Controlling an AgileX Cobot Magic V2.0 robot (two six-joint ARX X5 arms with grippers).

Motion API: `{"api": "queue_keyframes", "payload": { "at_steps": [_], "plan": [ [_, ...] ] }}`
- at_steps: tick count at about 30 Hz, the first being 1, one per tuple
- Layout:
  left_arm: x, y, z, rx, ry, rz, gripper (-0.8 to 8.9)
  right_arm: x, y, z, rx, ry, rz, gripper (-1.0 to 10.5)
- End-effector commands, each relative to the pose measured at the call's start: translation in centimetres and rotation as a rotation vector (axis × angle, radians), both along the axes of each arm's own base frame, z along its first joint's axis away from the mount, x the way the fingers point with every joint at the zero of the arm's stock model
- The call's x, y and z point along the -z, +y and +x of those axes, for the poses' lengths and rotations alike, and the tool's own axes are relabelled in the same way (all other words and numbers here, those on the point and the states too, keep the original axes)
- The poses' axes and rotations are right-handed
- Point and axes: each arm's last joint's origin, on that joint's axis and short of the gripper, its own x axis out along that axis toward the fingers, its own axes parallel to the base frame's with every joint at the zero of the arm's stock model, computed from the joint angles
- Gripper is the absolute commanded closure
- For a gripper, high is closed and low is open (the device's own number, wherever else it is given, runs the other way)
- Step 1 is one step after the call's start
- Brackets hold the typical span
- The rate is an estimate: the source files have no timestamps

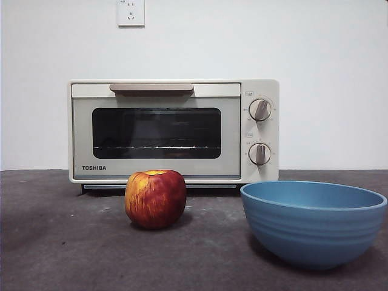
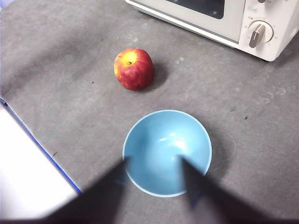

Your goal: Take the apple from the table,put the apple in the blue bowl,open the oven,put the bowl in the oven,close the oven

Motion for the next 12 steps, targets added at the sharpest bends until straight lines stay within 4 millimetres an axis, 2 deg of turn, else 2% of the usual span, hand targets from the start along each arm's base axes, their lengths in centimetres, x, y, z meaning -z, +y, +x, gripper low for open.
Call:
{"api": "queue_keyframes", "payload": {
  "at_steps": [1, 7, 12],
  "plan": [
    [-0.6, 0.0, 0.0, 0.012, -0.033, 0.005, 8.06, -0.5, 0.1, 0.1, 0.03, 0.011, 0.02, 4.3],
    [-0.6, 0.0, 0.0, 0.012, -0.033, 0.005, 8.06, -0.1, 0.7, 1.4, 0.036, 0.063, 0.017, 4.3],
    [-0.6, 0.0, 0.0, 0.012, -0.036, 0.004, 8.06, 0.3, 2.4, 3.3, -0.006, 0.095, 0.043, 4.3]
  ]
}}
